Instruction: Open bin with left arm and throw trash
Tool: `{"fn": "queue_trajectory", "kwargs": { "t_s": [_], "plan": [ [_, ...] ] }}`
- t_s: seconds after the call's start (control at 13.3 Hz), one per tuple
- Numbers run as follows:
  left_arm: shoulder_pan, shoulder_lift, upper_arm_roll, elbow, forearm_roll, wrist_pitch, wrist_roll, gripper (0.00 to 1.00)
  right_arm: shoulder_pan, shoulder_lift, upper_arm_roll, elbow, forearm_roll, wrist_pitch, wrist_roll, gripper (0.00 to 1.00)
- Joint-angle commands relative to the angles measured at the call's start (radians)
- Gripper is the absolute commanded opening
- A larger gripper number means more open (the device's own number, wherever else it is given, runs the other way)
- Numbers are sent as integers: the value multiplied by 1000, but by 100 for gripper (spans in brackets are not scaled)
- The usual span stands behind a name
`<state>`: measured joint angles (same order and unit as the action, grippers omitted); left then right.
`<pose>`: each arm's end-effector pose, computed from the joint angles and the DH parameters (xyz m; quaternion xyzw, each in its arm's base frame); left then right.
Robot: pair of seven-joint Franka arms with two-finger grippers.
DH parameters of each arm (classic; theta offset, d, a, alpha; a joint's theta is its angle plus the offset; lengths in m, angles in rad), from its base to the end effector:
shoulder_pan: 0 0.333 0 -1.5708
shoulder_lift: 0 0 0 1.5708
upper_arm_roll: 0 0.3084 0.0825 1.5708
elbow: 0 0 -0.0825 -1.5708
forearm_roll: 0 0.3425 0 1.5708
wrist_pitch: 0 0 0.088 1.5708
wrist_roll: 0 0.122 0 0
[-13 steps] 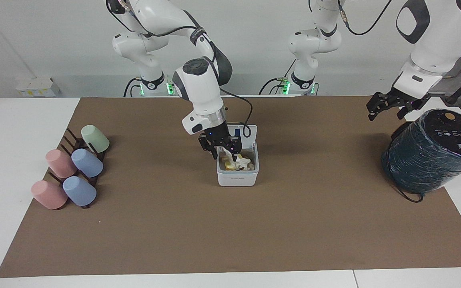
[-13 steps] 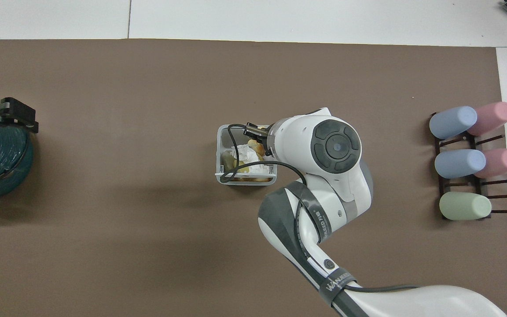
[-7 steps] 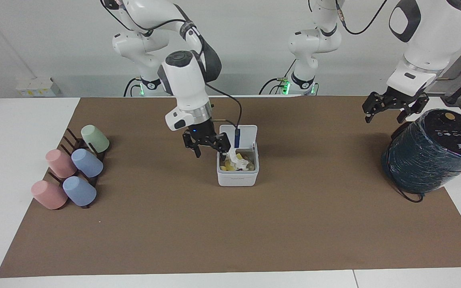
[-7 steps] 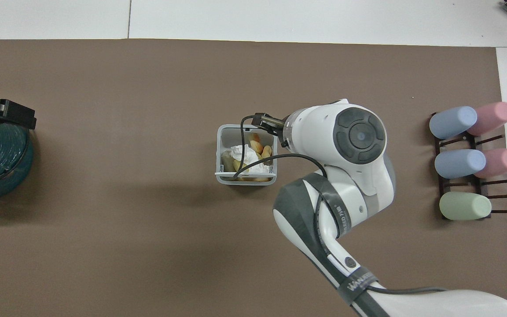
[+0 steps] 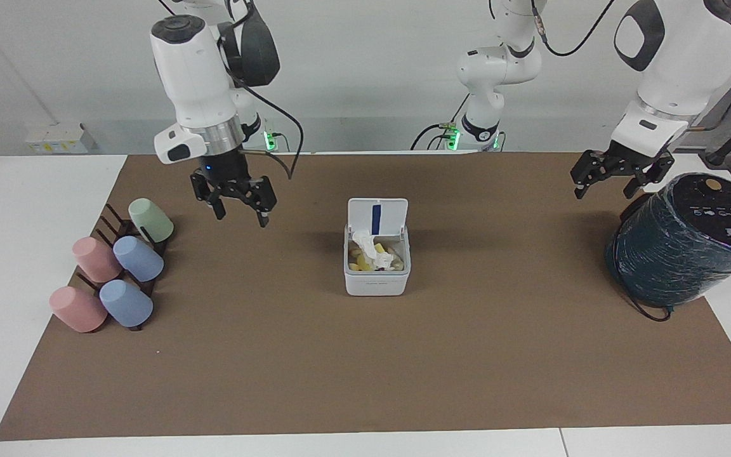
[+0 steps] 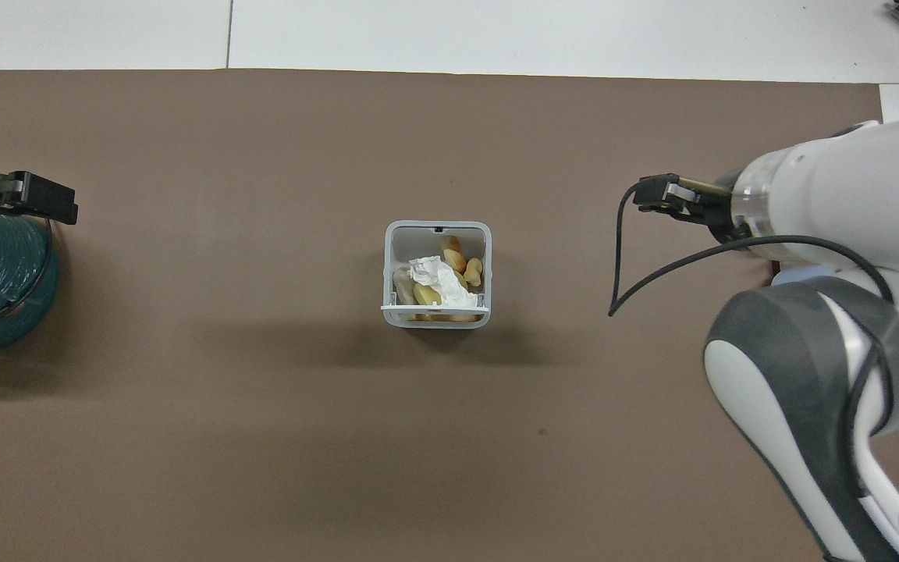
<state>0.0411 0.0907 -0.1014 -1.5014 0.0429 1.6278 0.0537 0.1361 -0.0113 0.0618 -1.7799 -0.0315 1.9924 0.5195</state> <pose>0.5459 -0.0254 0.5894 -0.9980 0.0575 -0.0181 0.0168 0.5338 0.1048 0.5565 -0.9816 0.1543 -0.1099 0.0248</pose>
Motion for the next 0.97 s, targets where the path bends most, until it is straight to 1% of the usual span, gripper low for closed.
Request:
{"fn": "queue_trajectory", "kwargs": {
  "t_s": [0.0,0.07,0.22,0.45,0.67,0.9],
  "plan": [
    [-36,-49,8,-66,-11,6,-14,100,-58,-13,12,42,-22,-85,-117,100],
    [-43,-52,11,-68,-11,7,-14,100,-67,-1,10,87,-22,-146,-153,100],
    [-38,-52,11,-68,-11,7,-14,100,-90,17,12,160,-19,-249,-167,100],
    [-27,-52,12,-68,-11,7,-14,100,-125,27,12,174,-5,-315,-210,100],
    [-29,-52,12,-71,-11,7,-14,100,-130,39,12,194,-19,-333,-228,100],
    [-29,-52,12,-68,-11,7,-14,100,-133,50,12,232,-19,-402,-231,100]
  ]
}}
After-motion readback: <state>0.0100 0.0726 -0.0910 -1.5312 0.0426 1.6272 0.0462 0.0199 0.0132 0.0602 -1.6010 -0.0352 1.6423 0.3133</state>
